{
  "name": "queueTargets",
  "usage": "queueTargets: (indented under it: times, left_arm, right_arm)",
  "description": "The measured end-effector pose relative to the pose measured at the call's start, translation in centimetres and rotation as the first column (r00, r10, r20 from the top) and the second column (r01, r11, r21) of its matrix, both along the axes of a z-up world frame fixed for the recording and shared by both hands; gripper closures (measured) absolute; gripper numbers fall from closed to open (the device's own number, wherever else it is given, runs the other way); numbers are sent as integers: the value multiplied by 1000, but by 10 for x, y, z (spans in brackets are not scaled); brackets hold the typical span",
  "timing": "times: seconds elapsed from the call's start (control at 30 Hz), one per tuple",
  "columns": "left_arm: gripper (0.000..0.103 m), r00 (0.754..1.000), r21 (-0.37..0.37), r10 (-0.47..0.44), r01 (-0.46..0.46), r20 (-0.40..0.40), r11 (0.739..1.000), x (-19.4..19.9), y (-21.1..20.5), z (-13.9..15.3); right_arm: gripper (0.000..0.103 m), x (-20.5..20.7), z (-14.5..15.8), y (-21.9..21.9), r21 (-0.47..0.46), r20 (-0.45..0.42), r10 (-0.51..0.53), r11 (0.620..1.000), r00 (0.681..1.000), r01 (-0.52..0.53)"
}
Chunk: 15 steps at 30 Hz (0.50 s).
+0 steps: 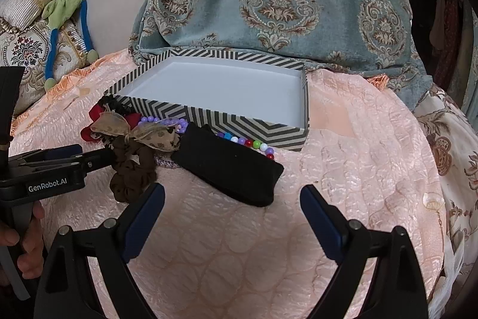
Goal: Organize jewelry
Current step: 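Grasp the leopard ribbon bow with the left tool while the right tool grasps the black headband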
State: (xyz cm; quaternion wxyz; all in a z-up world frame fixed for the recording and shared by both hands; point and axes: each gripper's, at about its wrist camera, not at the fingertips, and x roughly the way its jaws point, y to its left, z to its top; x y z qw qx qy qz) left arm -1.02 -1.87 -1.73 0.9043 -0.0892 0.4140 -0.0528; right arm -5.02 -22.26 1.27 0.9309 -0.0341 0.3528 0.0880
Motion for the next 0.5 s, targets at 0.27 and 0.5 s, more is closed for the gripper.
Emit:
queueTargets:
  times: [0.27, 0.5]
  left_arm:
    - [42, 994, -67, -108, 109, 21, 992, 0, -14, 3]
    - [63, 991, -79, -135, 133, -22, 988, 15, -27, -9]
  right_arm:
    - [9, 1, 0, 0, -3, 0, -4, 1000, 1000, 4]
    - [9, 1, 0, 1, -11, -1, -1, 1000, 1000, 1]
